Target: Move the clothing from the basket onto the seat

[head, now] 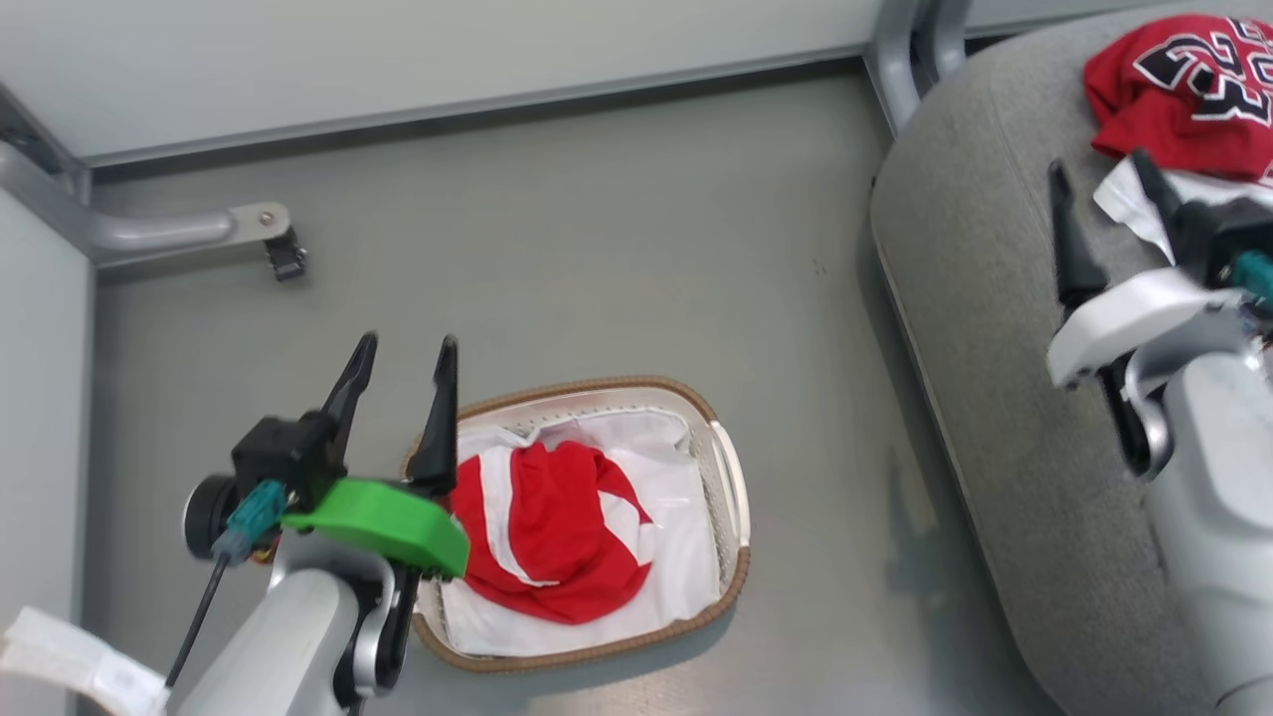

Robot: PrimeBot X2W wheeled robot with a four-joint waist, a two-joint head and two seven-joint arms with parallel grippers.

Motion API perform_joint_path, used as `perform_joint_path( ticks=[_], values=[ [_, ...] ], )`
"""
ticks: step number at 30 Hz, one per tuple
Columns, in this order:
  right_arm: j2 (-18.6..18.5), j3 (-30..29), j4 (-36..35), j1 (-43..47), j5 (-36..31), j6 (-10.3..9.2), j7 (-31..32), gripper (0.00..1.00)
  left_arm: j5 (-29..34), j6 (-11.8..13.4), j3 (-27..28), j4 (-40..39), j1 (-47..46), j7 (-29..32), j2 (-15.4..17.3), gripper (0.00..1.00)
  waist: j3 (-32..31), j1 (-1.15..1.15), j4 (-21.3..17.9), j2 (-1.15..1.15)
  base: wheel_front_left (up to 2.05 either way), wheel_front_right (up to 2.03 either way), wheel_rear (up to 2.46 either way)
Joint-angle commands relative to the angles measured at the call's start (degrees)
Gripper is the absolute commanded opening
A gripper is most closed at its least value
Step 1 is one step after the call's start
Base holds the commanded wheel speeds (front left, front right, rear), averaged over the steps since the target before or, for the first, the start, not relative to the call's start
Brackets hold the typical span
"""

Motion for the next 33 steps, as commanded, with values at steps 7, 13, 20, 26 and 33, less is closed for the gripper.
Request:
perform_joint_path(
  ticks=[7, 13, 20, 26, 33],
  values=[
    [8.1, -2.9, -9.5, 12.9, -4.9, -0.08, -0.3, 1.00, 4.7, -2.0, 8.0, 0.1, 10.2, 0.0, -2.2, 1.00, -6.4, 0.00, 5.0, 0.00, 0.00, 0.00, 0.00],
    [12.0, -3.5, -16.5, 22.8, -6.1, -0.08, -0.3, 1.00, 7.3, -3.6, 13.8, -0.2, 16.6, 0.0, -4.8, 1.00, -8.7, 0.00, 5.6, 0.00, 0.00, 0.00, 0.00],
    [12.4, -1.0, -21.4, 32.4, -2.5, -0.08, -0.3, 1.00, 9.9, -5.5, 18.3, -0.8, 22.4, 0.0, -7.5, 1.00, -12.3, 0.00, 5.7, 0.00, 0.00, 0.00, 0.00],
    [12.4, -1.3, -23.8, 35.9, -0.4, -0.07, -0.3, 1.00, 11.5, -6.7, 20.7, -0.9, 24.4, 0.0, -9.1, 1.00, -13.3, 0.00, 5.9, 0.00, 0.00, 0.00, 0.00],
    [12.4, -1.4, -23.5, 36.8, 0.0, -0.07, -0.3, 1.00, 13.1, -8.6, 21.2, 0.2, 23.9, 0.0, -10.2, 1.00, -13.7, 0.00, 6.3, 0.00, 0.00, 0.00, 0.00]
  ],
)
